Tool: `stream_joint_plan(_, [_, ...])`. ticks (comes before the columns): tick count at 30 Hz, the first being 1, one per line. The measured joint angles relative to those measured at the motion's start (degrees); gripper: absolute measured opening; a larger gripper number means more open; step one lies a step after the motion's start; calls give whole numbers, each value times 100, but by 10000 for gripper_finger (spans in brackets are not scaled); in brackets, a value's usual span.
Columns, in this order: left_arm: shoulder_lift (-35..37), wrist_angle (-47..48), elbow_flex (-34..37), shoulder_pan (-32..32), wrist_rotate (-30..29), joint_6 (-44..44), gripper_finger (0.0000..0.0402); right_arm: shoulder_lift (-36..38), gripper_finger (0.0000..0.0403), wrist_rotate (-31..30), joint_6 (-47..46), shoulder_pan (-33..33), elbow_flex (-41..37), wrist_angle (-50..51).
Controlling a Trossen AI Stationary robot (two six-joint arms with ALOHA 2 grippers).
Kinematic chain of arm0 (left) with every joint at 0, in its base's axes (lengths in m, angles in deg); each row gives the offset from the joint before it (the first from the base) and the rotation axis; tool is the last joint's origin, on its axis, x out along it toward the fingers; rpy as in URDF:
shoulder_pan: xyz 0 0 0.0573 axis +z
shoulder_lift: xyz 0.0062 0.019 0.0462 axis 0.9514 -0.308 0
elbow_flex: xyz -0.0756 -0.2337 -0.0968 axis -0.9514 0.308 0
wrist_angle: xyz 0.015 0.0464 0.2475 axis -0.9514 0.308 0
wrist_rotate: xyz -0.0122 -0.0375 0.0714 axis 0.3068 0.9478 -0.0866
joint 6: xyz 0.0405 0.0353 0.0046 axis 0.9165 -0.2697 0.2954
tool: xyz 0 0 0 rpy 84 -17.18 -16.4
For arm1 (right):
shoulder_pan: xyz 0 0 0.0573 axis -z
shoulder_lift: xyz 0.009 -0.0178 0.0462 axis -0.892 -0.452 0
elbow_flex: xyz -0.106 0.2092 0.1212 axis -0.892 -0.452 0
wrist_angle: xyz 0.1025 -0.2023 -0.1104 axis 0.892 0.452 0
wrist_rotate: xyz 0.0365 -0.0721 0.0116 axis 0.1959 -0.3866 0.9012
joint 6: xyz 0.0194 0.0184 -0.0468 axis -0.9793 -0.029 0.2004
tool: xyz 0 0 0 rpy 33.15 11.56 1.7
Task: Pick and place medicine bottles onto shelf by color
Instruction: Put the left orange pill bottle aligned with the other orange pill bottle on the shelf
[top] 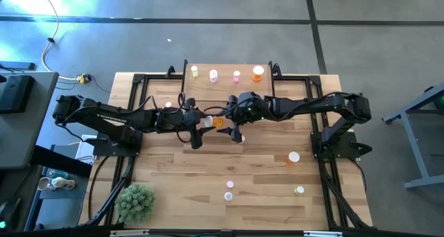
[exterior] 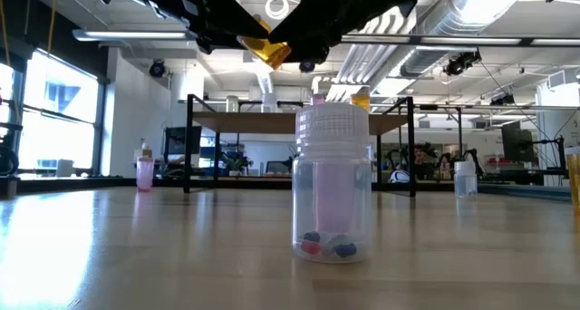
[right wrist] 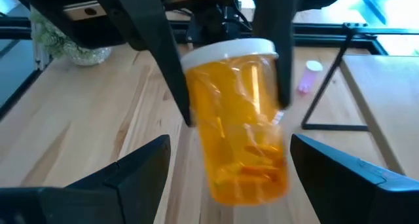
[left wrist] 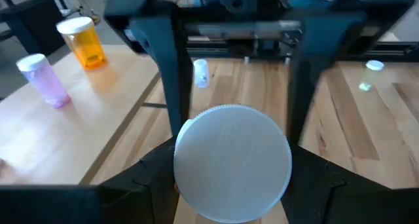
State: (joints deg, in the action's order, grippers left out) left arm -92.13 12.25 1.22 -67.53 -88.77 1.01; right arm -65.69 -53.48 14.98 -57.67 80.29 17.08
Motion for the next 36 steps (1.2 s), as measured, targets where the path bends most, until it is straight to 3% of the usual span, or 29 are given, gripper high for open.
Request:
stream_joint_plan(5, [0, 1, -1, -4, -120, 2, 198, -42, 295, 34, -11, 2, 36, -7])
stream_joint_plan(21, [0, 23, 2, -4, -69, -111, 198, -42, 182, 114, -168, 68, 38, 7])
stream_joint_plan(36, [0, 14, 2, -2, -109, 44, 215, -42, 175, 102, -210, 61, 44, 83])
